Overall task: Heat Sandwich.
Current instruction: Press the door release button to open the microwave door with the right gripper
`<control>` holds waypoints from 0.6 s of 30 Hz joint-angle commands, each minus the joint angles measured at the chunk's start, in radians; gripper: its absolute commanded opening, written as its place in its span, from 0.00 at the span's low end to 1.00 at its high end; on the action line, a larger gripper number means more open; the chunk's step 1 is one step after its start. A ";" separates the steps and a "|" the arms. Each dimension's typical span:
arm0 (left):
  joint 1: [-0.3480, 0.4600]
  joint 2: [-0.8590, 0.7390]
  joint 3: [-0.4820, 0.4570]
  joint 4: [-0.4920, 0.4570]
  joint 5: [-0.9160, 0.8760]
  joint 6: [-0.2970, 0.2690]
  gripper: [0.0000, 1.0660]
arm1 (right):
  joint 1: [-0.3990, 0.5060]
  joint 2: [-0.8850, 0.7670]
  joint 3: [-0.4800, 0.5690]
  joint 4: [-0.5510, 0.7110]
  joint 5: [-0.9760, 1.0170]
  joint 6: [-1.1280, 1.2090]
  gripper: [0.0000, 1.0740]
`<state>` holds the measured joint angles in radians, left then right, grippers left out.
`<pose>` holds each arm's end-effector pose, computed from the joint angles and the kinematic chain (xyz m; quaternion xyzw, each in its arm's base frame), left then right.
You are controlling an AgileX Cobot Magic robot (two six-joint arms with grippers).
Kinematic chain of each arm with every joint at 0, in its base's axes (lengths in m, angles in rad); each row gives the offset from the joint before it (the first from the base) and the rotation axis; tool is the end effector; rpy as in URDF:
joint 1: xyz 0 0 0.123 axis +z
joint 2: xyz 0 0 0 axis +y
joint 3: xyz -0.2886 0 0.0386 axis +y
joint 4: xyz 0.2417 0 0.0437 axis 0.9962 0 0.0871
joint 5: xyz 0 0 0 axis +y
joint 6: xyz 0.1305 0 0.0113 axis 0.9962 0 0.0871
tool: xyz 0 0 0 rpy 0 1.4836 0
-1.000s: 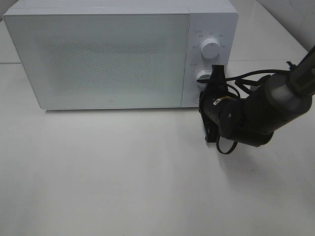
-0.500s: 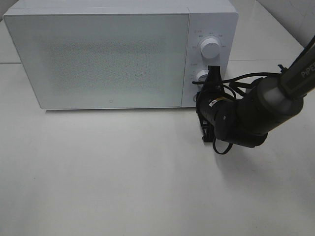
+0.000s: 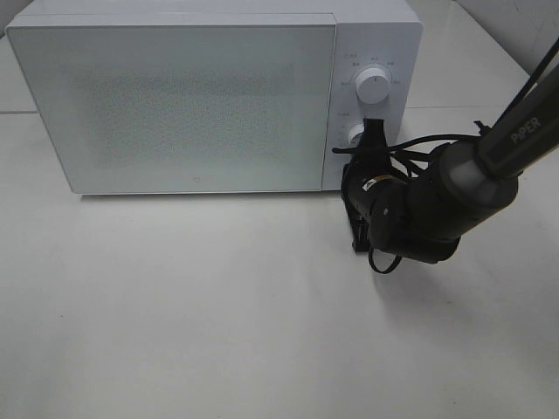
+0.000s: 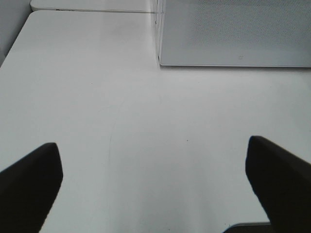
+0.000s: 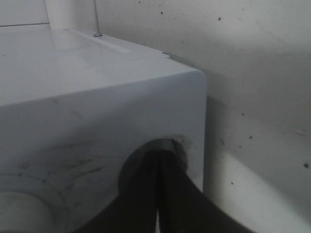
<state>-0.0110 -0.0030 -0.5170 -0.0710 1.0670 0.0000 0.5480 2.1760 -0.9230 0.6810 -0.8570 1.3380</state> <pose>0.0164 -0.0083 0.2608 0.0065 0.8491 -0.0383 0.5268 0.3888 0.1643 0.0738 0.5933 0.5772 0.4061 0.3872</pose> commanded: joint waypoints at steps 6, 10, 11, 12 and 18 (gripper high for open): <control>0.001 -0.008 0.001 0.002 -0.001 0.000 0.92 | -0.058 0.016 -0.130 -0.087 -0.140 -0.048 0.00; 0.001 -0.008 0.001 0.002 -0.001 0.000 0.92 | -0.058 0.016 -0.130 -0.085 -0.135 -0.048 0.00; 0.001 -0.008 0.001 0.002 -0.001 0.000 0.92 | -0.058 0.016 -0.130 -0.085 -0.135 -0.048 0.00; 0.001 -0.008 0.001 0.002 -0.001 0.000 0.92 | -0.058 0.016 -0.130 -0.085 -0.135 -0.048 0.00; 0.001 -0.008 0.001 0.002 -0.001 0.000 0.92 | -0.058 0.016 -0.130 -0.082 -0.133 -0.048 0.00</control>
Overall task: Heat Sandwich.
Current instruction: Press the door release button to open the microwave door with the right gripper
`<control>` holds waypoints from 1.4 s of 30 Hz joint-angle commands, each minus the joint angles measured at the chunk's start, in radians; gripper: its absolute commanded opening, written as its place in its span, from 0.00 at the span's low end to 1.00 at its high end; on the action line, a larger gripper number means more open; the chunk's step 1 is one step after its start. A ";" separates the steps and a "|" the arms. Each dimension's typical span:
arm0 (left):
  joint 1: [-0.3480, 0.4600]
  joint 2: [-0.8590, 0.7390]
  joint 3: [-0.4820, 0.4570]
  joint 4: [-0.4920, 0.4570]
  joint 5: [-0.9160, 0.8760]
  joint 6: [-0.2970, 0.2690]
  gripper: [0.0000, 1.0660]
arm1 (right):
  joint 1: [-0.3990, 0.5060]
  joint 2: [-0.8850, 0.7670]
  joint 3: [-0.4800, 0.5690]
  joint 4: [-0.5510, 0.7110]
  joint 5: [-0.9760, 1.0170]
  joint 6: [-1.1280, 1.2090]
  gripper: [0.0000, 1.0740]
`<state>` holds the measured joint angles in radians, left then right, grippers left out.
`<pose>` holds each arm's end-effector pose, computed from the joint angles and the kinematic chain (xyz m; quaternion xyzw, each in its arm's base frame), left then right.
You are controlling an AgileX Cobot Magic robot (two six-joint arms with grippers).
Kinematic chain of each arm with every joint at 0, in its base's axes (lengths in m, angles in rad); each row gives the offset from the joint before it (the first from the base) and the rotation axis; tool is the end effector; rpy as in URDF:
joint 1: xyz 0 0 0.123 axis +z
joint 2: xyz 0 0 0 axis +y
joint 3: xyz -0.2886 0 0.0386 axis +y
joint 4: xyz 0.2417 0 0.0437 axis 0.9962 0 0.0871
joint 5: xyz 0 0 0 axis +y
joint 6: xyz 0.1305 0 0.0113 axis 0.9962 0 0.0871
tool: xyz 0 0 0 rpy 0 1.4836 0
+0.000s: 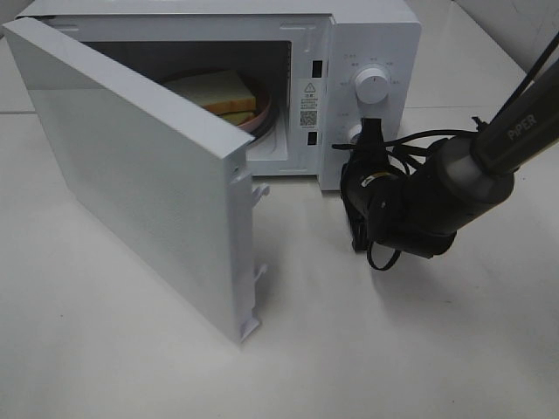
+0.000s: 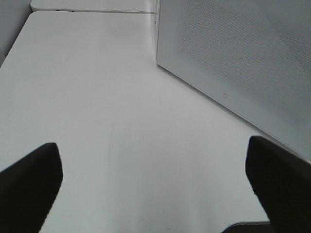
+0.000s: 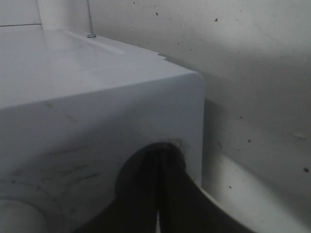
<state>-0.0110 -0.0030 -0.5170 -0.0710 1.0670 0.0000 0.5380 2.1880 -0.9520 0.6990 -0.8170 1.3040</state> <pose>0.0164 -0.0083 0.2608 0.0065 0.8491 -0.0383 0.5268 0.3944 0.1638 0.0702 0.5973 0.5840 0.3937 0.3836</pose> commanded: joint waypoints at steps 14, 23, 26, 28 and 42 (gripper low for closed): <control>0.001 -0.008 0.001 0.002 -0.001 0.000 0.92 | -0.048 0.004 -0.101 -0.099 -0.149 -0.014 0.00; 0.001 -0.008 0.001 0.002 -0.001 0.000 0.92 | -0.046 -0.023 -0.099 -0.099 -0.040 -0.014 0.00; 0.001 -0.008 0.001 0.002 -0.001 0.000 0.92 | -0.045 -0.034 -0.093 -0.097 0.005 -0.012 0.00; 0.001 -0.008 0.001 0.002 -0.001 0.000 0.92 | -0.045 -0.053 -0.068 -0.090 0.019 -0.011 0.00; 0.001 -0.008 0.001 0.002 -0.001 0.000 0.92 | -0.021 -0.154 0.093 -0.114 0.108 -0.007 0.00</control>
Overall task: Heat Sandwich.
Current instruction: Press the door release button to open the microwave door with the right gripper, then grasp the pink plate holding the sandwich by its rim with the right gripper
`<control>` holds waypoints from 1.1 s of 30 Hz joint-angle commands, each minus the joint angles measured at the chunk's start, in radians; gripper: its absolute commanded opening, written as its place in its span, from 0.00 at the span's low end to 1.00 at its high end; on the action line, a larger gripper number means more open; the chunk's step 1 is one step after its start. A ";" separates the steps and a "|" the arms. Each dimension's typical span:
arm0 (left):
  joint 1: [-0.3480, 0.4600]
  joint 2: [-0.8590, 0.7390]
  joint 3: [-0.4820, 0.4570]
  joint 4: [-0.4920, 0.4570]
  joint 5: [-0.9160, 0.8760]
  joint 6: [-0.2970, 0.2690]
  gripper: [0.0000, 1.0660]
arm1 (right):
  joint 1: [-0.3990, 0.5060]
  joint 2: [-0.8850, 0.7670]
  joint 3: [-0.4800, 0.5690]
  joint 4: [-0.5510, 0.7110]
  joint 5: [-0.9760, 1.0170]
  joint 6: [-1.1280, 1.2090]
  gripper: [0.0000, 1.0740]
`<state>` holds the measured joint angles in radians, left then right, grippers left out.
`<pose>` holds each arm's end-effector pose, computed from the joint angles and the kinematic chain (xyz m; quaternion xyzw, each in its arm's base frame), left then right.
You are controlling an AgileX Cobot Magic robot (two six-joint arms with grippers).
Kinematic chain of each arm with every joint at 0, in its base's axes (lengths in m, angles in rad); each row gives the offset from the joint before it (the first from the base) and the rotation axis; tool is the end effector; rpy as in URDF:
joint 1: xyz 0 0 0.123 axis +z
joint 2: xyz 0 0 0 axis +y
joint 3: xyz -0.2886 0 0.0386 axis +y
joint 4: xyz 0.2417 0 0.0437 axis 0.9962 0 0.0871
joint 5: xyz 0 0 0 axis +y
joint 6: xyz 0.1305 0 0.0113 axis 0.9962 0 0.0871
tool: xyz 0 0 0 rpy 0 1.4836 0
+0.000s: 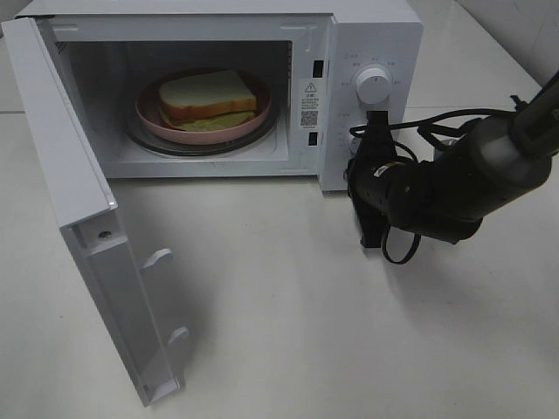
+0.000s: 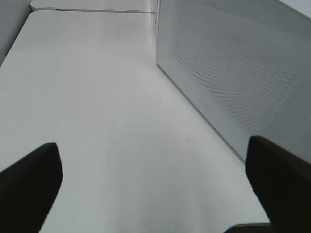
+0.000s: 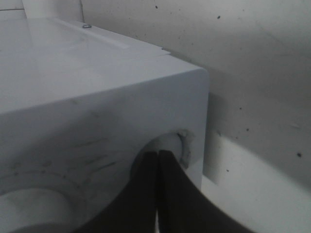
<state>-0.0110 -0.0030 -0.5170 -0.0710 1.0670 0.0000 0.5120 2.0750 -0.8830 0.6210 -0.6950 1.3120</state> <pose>0.0164 -0.0083 0.2608 0.0065 0.8491 -0.0383 0.5268 0.3807 0.1580 0.0893 0.5896 0.6152 0.3916 0.3473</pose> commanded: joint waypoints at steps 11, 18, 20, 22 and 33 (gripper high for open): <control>0.001 -0.008 0.001 0.002 -0.001 0.000 0.92 | 0.005 -0.181 0.146 -0.047 0.105 -0.107 0.00; 0.001 -0.008 0.001 0.002 -0.001 0.000 0.92 | 0.005 -0.296 0.169 -0.046 0.283 -0.273 0.00; 0.001 -0.008 0.001 0.002 -0.001 0.000 0.92 | 0.005 -0.320 0.169 -0.046 0.335 -0.322 0.00; 0.001 -0.008 0.001 0.002 -0.001 0.000 0.92 | 0.005 -0.345 0.169 -0.050 0.384 -0.376 0.00; 0.001 -0.008 0.001 0.002 -0.001 0.000 0.92 | 0.001 -0.413 0.157 -0.133 0.600 -0.559 0.00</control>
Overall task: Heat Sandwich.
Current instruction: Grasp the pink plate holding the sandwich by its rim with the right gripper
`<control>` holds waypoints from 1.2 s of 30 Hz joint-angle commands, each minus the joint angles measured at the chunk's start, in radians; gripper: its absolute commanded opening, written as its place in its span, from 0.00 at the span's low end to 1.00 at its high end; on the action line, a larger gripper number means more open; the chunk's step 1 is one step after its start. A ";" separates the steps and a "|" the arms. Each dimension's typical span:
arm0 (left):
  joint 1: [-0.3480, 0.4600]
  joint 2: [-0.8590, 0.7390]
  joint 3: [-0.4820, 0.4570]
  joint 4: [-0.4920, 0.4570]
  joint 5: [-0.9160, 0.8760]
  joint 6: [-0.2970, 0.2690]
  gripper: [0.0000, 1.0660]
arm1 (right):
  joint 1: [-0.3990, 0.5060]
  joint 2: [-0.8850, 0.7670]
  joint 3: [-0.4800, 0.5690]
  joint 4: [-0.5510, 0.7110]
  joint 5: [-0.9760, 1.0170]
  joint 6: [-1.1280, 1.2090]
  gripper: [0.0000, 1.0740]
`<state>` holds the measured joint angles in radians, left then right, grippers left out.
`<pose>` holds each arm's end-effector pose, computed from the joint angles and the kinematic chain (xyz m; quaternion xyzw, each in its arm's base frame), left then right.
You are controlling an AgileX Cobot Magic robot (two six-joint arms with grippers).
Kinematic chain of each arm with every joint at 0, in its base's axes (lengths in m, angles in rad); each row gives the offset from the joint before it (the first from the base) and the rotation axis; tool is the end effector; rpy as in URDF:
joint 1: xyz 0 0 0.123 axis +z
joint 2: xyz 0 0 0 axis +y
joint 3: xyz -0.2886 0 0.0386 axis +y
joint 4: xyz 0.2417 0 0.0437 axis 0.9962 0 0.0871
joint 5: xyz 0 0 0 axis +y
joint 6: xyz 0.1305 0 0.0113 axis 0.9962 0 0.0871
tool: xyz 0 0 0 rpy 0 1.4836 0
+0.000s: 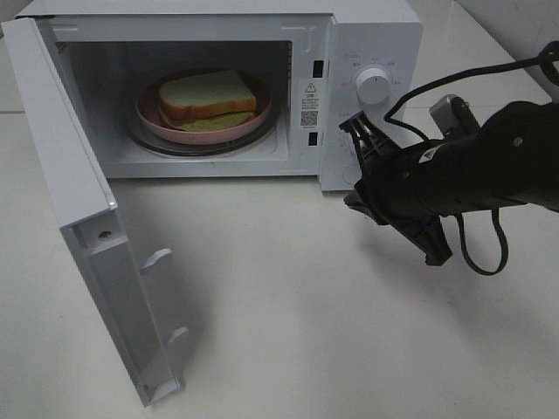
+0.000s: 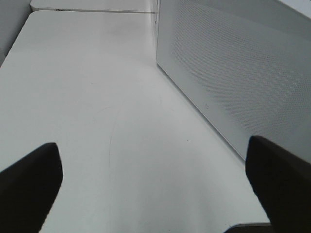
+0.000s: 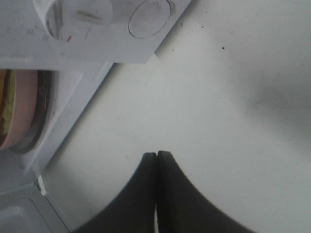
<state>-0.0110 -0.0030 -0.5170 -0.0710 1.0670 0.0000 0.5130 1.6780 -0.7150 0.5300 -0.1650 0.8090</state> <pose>0.0164 -0.0083 0.2608 0.0065 0.8491 -0.0383 0.5268 0.3016 0.1575 0.1449 0.3794 0.8304 0.3011 0.2755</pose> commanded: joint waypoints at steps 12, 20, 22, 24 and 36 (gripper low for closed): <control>0.001 -0.008 0.001 0.002 -0.001 0.000 0.92 | -0.022 -0.015 -0.225 -0.164 0.534 -0.440 0.01; 0.001 -0.008 0.001 0.002 -0.001 0.000 0.92 | -0.023 -0.015 -0.326 -0.164 0.748 -0.743 0.02; 0.001 -0.008 0.001 0.002 -0.001 0.000 0.92 | -0.023 -0.015 -0.346 -0.168 0.793 -0.809 0.03; 0.001 -0.008 0.001 0.002 -0.001 0.000 0.92 | -0.023 -0.015 -0.366 -0.183 0.842 -0.877 0.03; 0.001 -0.008 0.001 0.002 -0.001 0.000 0.92 | -0.023 -0.015 -0.443 -0.436 1.054 -1.351 0.03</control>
<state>-0.0110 -0.0030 -0.5170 -0.0710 1.0670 0.0000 0.4970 1.6730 -1.1490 0.1410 0.8490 -0.3960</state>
